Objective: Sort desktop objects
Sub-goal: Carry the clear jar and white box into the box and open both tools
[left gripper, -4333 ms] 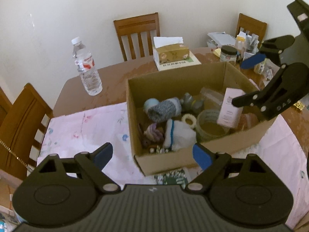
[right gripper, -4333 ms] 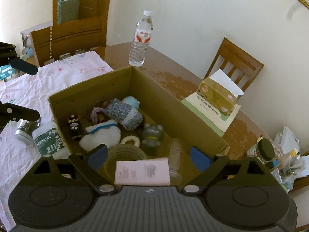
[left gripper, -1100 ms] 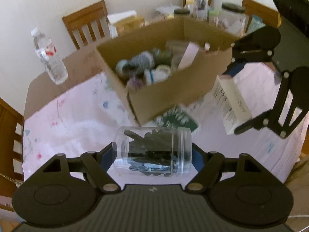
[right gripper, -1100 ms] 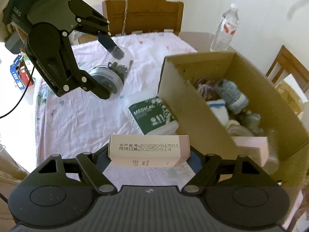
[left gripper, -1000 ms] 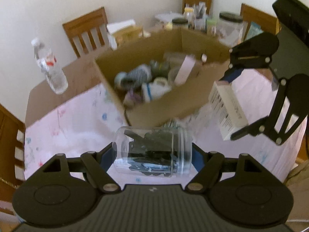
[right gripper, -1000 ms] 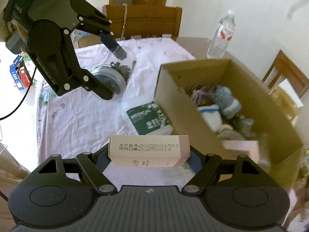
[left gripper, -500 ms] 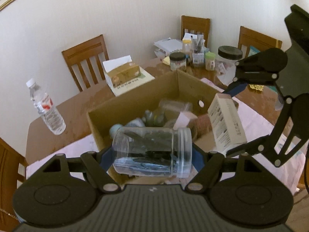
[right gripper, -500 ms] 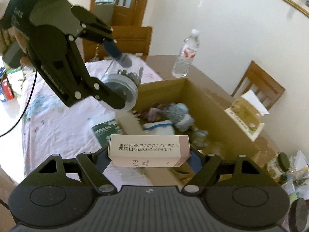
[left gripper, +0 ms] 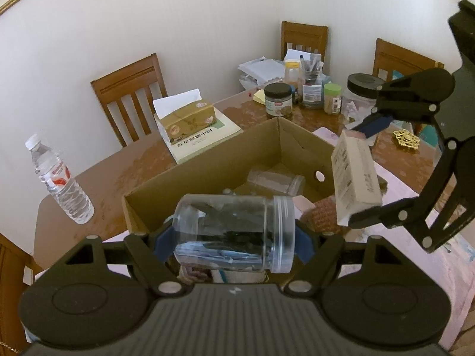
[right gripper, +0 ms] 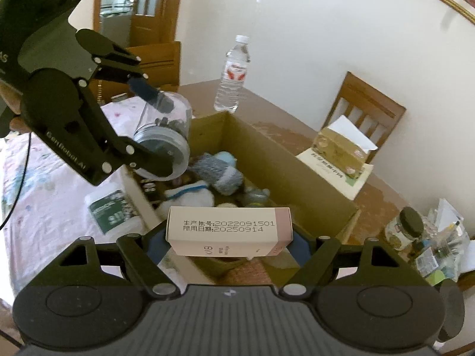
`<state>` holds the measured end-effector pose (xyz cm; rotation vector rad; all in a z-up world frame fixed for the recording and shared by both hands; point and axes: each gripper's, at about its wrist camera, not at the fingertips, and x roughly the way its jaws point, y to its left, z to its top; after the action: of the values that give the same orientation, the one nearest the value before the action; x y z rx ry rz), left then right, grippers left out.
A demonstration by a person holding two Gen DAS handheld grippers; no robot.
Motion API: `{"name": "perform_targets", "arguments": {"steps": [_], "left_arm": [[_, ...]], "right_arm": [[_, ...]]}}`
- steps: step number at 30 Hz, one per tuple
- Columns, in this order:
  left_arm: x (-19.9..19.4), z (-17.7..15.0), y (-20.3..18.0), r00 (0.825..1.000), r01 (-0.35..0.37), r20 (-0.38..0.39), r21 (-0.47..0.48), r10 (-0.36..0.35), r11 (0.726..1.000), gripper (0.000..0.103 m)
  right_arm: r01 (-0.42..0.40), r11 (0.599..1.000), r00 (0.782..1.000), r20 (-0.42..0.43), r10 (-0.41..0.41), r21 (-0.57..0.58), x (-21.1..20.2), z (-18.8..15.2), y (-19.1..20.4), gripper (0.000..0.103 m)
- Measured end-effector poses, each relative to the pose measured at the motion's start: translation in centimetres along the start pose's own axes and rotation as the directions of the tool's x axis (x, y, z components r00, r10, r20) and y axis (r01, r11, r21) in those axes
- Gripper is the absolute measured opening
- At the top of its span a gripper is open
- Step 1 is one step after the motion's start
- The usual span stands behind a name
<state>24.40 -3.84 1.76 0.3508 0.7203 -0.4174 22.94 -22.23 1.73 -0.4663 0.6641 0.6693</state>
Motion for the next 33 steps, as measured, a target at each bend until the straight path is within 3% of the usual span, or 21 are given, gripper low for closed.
{"name": "perform_targets", "arguments": {"steps": [4, 10, 17, 21, 26, 33], "left_arm": [[0.9, 0.6, 0.3, 1.000, 0.003, -0.005, -0.004, -0.003, 1.000, 0.079], [1.8, 0.9, 0.4, 1.000, -0.003, -0.009, -0.018, 0.003, 1.000, 0.090], [1.6, 0.5, 0.3, 0.999, -0.024, -0.028, -0.030, 0.023, 0.999, 0.090], [0.6, -0.2, 0.2, 0.998, -0.055, -0.044, -0.048, 0.053, 0.997, 0.090], [-0.8, -1.7, -0.4, 0.986, -0.150, -0.087, -0.080, 0.143, 0.985, 0.091], [-1.7, -4.3, -1.1, 0.974, -0.196, -0.149, -0.174, 0.171, 0.965, 0.097]], "right_arm": [[0.031, 0.999, 0.999, 0.010, -0.031, 0.019, 0.0, -0.1, -0.3, 0.098], [0.030, 0.998, 1.000, -0.004, -0.030, 0.060, -0.3, -0.6, -1.0, 0.098], [0.026, 0.997, 1.000, -0.009, -0.026, 0.072, -0.9, -1.1, -0.8, 0.099], [0.021, 0.996, 1.000, -0.008, -0.020, 0.090, -1.0, -1.1, -0.5, 0.099], [0.028, 0.990, 1.000, -0.017, -0.026, 0.140, -1.2, -1.5, 0.2, 0.099], [0.056, 0.970, 0.998, -0.035, -0.049, 0.238, -1.4, -2.4, 1.4, 0.101]]}}
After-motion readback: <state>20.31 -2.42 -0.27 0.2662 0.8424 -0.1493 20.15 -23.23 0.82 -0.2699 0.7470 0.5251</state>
